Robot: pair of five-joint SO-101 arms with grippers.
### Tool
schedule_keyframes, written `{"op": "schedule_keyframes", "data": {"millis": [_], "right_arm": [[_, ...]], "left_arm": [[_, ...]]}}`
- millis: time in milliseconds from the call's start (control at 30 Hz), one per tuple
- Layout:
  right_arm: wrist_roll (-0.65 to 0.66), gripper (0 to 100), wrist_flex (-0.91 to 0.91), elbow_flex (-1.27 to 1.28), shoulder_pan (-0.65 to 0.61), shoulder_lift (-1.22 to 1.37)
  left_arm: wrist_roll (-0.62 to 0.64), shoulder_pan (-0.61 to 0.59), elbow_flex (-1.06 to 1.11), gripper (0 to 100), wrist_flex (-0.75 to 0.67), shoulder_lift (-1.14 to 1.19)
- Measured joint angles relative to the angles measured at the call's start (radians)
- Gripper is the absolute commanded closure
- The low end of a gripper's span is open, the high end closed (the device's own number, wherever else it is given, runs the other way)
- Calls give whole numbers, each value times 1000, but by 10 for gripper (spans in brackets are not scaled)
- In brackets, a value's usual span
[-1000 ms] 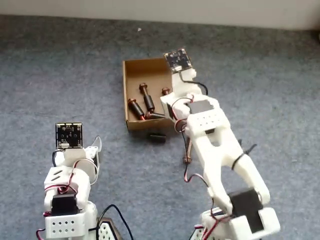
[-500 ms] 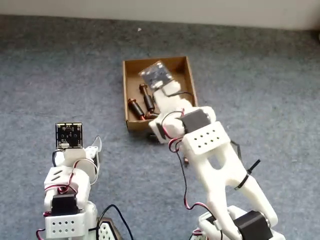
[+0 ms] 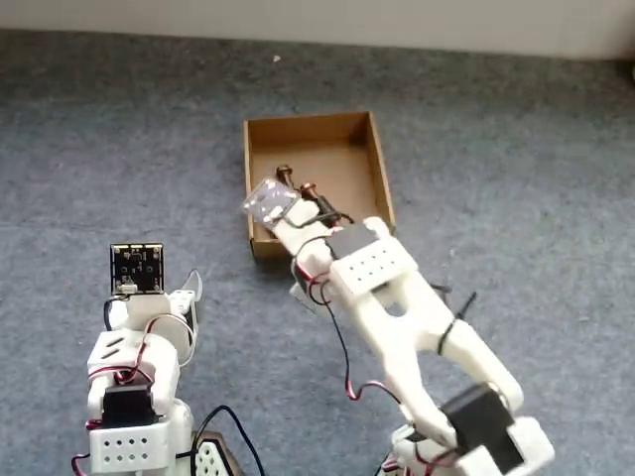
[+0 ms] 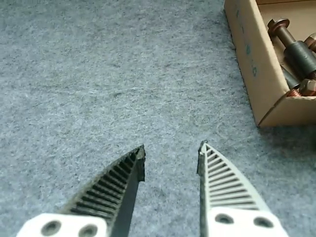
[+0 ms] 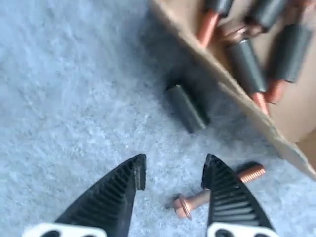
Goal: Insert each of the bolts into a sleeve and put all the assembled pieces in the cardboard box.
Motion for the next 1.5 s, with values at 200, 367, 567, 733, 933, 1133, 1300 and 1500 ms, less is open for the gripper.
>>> {"op": "schedule_keyframes", "data": {"millis": [200, 367, 567, 733, 933, 1133, 1300, 1500], "right_arm": [[48, 821, 2, -107, -17, 189], [48, 821, 0, -212, -15, 288], [48, 821, 0, -313, 18, 397], [66, 821, 0, -322, 21, 460], [115, 885, 2, -344, 26, 500], [117, 918, 2, -379, 29, 522], [109, 998, 2, -390, 29, 528], [43, 995, 12, -397, 29, 525]], "left_arm": [[0, 0, 0, 808, 0, 0], [0, 0, 0, 808, 0, 0], [0, 0, 0, 808, 0, 0], [0, 0, 0, 808, 0, 0], [0, -3, 0, 808, 0, 0], [0, -3, 0, 808, 0, 0], [0, -3, 0, 808, 0, 0], [0, -3, 0, 808, 0, 0]]}}
